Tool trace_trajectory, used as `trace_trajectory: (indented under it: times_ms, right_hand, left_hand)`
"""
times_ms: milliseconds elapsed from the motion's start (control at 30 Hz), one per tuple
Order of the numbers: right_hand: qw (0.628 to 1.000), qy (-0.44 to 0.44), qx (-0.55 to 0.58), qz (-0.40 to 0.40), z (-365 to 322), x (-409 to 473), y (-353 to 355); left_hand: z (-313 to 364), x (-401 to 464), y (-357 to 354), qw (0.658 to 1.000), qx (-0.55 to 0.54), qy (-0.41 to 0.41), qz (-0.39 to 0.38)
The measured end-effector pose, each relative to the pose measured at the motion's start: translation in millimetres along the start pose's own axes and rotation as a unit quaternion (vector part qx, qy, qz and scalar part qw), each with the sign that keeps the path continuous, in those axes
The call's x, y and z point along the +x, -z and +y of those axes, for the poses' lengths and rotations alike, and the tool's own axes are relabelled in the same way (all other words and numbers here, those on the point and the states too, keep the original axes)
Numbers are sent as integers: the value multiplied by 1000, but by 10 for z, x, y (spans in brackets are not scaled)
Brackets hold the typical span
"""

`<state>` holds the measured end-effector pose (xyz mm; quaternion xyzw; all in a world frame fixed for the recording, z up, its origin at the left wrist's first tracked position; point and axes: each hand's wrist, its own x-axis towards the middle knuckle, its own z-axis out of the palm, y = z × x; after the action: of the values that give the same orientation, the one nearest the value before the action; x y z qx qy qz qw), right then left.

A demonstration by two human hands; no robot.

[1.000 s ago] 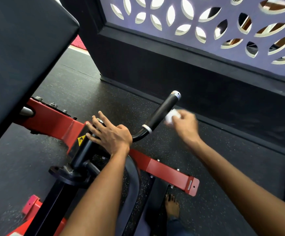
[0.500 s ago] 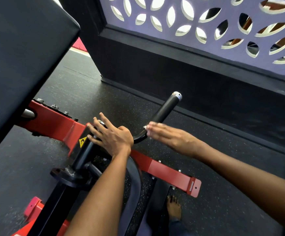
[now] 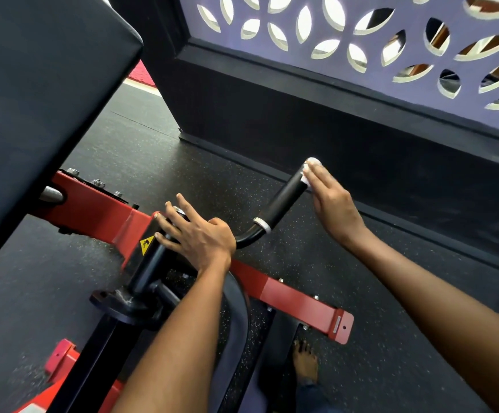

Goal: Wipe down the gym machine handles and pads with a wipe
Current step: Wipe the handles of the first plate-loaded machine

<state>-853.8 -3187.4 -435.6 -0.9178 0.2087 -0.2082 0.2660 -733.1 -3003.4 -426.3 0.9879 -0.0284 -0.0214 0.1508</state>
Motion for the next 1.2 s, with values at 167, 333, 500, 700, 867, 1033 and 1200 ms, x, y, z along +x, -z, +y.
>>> trace_trajectory:
  times_ms: [167, 333, 500, 700, 867, 1033, 1200]
  right_hand:
    - [900, 375, -75, -208, -292, 80, -13]
    - [983, -3, -137, -126, -36, 495, 130]
    - [891, 209, -67, -398, -662, 476, 140]
    - [922, -49, -228, -309, -519, 872, 59]
    - [917, 74, -89, -383, -750, 520, 62]
    - [985, -1, -98, -139, -418, 328, 64]
    - [955, 198, -48, -215, -496, 60, 96]
  left_hand:
    - [-2, -1, 5, 1000, -5, -1, 2]
    - [5, -3, 9, 1000, -4, 0, -1]
    - [2, -2, 17, 1000, -2, -1, -4]
    - [5, 0, 8, 1000, -3, 1, 0]
    - [3, 2, 2, 1000, 1, -2, -1]
    - [-11, 0, -9, 1000, -11, -2, 3]
    - [-17, 4, -20, 1000, -23, -4, 9]
